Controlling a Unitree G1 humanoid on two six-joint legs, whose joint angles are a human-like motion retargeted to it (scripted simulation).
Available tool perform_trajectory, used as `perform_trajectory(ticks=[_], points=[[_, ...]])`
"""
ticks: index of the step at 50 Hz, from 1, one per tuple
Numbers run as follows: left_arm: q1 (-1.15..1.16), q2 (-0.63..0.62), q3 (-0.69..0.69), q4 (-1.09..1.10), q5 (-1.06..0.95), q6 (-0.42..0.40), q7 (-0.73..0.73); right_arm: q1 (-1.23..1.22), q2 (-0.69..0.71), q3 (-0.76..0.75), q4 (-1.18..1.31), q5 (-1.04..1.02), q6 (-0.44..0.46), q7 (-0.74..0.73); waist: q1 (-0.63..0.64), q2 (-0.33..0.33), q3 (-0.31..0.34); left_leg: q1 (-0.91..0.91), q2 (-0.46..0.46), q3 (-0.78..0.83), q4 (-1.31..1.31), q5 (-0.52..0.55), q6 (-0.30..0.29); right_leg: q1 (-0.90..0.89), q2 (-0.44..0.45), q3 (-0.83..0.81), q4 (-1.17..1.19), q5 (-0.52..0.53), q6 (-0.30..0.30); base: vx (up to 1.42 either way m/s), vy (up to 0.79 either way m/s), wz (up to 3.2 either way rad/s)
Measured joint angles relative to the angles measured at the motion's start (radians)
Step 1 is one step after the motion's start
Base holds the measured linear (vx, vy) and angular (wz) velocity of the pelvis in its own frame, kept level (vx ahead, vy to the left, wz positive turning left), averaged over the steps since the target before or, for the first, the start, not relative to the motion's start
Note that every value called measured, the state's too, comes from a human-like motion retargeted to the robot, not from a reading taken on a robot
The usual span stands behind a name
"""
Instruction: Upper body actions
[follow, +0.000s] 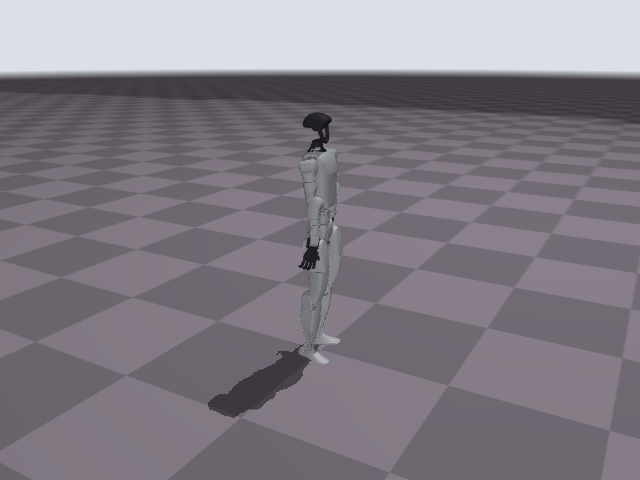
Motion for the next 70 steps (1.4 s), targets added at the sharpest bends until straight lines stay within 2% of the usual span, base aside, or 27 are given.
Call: perform_trajectory(ticks=[10, 19, 47, 70], points=[[-0.042, 0.0, -0.172, -0.06, 0.224, 0.015, 0.063, 0.066, 0.009, 0.005, 0.01, -0.056, -0.022, -0.05, 0.033, -0.015, 0.006, -0.01, 0.002, -0.034, 0.017, 0.012, -0.012, 0.041, -0.009, -0.026, -0.018, -0.01, 0.002, 0.0, 0.0, 0.12], [-0.052, 0.001, -0.122, -0.038, 0.136, 0.005, -0.016, 0.021, 0.005, 0.025, -0.011, -0.11, -0.006, 0.009, 0.022, 0.001, 0.008, -0.009, 0.007, -0.024, 0.019, 0.011, -0.011, 0.025, -0.006, -0.016, -0.007, -0.007, -0.002, 0.0, 0.0, 0.0], [-0.053, 0.001, -0.137, -0.043, 0.146, -0.006, -0.014, 0.027, 0.011, 0.008, -0.021, -0.029, -0.031, 0.002, 0.008, 0.005, 0.018, -0.001, 0.019, 0.008, 0.007, 0.011, -0.014, 0.0, 0.002, 0.008, 0.0, 0.006, -0.006, 0.0, 0.0, 0.0], [-0.052, 0.002, -0.135, -0.042, 0.147, -0.006, -0.016, 0.027, 0.014, 0.032, -0.022, -0.105, -0.025, -0.014, 0.005, 0.002, 0.016, 0.006, 0.01, 0.006, 0.005, 0.007, -0.009, 0.007, -0.002, 0.006, -0.001, 0.005, -0.004, 0.0, 0.0, 0.0]])
